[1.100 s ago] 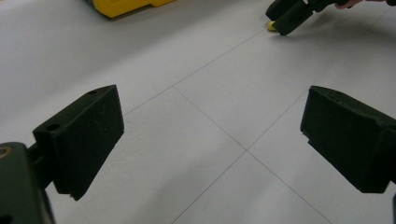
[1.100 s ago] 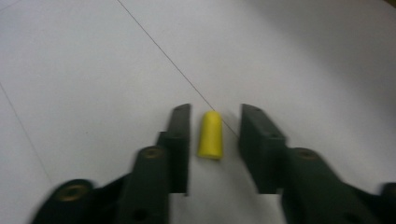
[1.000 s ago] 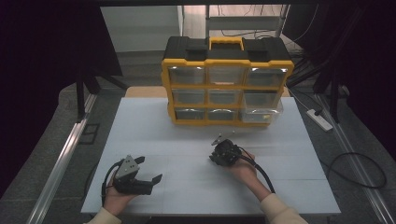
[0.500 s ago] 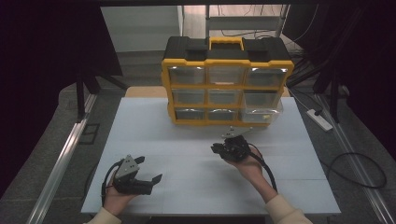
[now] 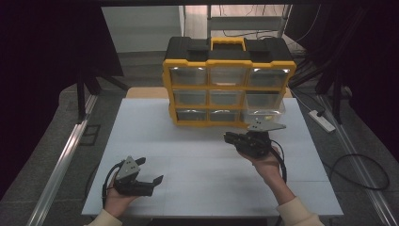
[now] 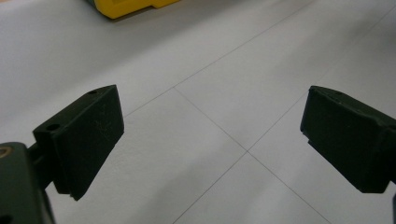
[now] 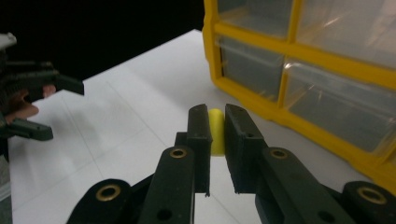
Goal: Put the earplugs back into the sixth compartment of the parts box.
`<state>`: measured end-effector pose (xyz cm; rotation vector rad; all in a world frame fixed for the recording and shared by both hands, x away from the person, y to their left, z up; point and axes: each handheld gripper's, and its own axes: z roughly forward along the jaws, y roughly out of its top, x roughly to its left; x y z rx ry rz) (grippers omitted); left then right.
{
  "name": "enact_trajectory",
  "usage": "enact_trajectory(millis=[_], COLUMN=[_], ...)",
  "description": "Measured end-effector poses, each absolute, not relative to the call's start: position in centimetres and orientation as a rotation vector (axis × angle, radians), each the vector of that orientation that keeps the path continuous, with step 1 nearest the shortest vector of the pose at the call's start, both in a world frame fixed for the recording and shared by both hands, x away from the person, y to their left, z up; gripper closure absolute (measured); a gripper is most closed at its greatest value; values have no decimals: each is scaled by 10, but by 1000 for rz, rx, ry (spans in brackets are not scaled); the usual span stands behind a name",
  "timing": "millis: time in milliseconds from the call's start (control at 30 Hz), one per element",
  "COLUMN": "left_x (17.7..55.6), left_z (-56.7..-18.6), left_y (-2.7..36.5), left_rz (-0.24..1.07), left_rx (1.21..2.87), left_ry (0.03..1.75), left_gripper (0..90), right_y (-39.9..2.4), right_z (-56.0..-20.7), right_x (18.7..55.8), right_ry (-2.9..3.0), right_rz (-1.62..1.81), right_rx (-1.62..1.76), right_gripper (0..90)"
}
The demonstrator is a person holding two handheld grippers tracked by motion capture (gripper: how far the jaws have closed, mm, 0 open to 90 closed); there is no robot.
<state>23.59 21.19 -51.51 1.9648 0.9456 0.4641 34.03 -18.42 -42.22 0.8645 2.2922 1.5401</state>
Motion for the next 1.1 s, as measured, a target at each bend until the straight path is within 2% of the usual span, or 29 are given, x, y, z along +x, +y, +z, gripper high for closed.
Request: enact_trajectory(millis=[733, 1100], left_x=[236, 238], left_z=[-515, -515], left_y=[211, 212], left_rz=[471, 460], left_rx=[1966, 1961], left_ry=[944, 947], left_gripper=[58, 58], right_y=[-215, -240], right_z=[-377, -357], right_x=[336, 361], right_ry=[2074, 1964], right_rz=[1653, 1589], right_rx=[839, 933], right_gripper=[804, 801])
